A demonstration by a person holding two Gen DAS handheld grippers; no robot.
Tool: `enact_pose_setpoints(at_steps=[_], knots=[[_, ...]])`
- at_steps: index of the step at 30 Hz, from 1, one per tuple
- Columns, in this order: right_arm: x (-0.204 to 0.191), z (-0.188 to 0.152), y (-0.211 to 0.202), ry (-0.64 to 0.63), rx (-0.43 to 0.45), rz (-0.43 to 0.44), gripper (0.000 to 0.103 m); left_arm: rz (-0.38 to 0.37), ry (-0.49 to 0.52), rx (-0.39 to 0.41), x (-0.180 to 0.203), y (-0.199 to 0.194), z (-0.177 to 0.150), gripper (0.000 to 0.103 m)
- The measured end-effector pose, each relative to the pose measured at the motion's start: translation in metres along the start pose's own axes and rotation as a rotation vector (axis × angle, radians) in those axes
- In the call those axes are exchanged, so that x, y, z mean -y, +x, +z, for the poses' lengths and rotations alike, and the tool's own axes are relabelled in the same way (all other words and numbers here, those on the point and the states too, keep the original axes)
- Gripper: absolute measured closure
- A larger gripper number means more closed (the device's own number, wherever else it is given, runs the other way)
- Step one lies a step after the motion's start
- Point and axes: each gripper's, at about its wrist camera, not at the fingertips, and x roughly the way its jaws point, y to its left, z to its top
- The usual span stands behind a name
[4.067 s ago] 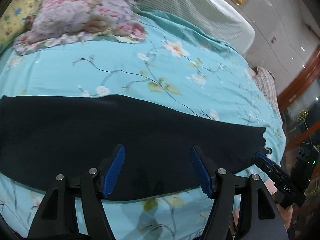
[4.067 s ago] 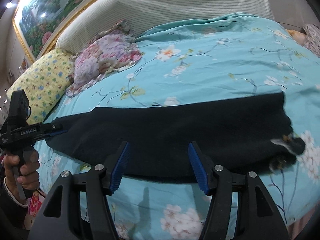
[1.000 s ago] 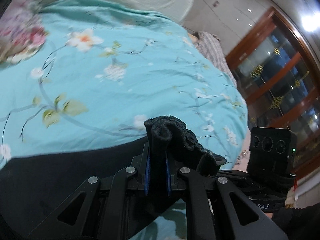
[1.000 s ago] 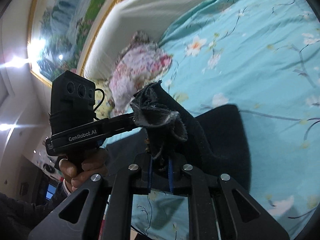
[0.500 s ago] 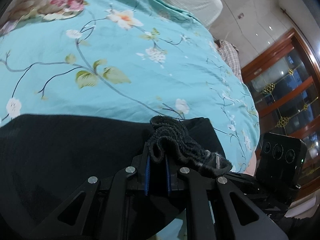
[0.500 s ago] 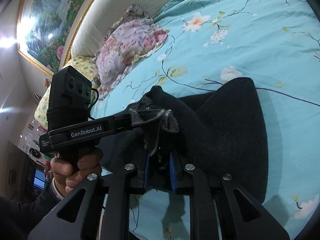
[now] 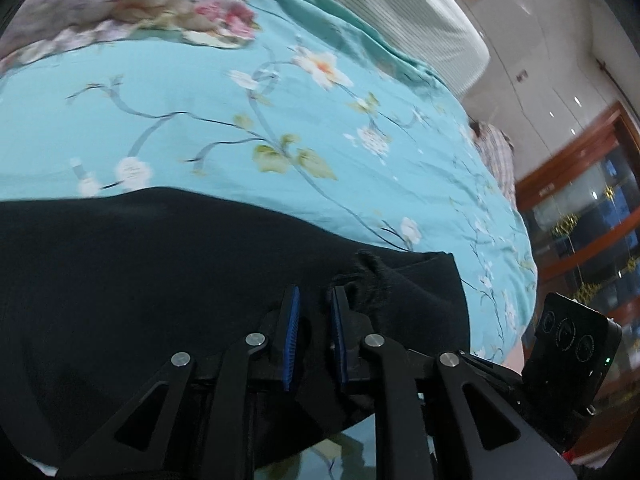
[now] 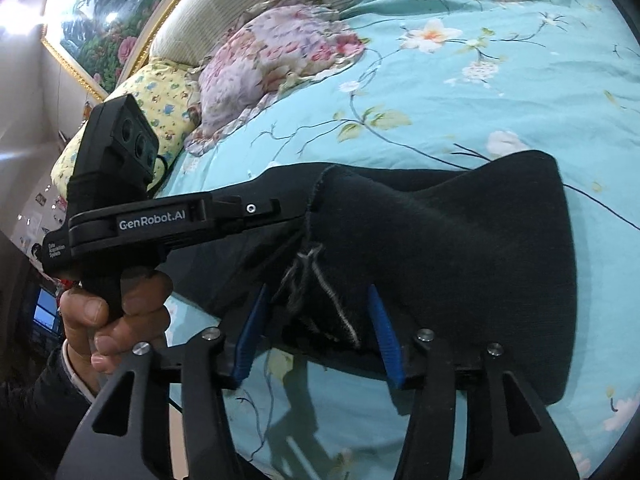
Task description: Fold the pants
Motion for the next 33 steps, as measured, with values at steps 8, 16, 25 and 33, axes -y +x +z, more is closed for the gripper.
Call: enact_pose_setpoints(at_steps=[8, 16, 25, 33], knots=[[-0.011, 0.002, -0.001, 0.005, -0.006, 0.054, 0.047, 0.048, -0.089, 0.081, -0.028, -0.044, -0.023, 0.070], [-0.028, 0.009, 0.001, -0.022, -0.011, 0.088, 0.046, 0.099, -0.182, 0.148, -0.054, -0.079, -0.045, 0.060], [-0.054, 0.026, 0.017, -0.096, -0.032, 0.126, 0.042, 0.184, -0.340, 0.283, -0.096, -0.136, -0.076, 0.046], [-0.077, 0.037, 0.044, -0.157, -0.086, 0.158, 0.041, 0.275, -0.459, 0.364, -0.131, -0.170, -0.106, 0.042]])
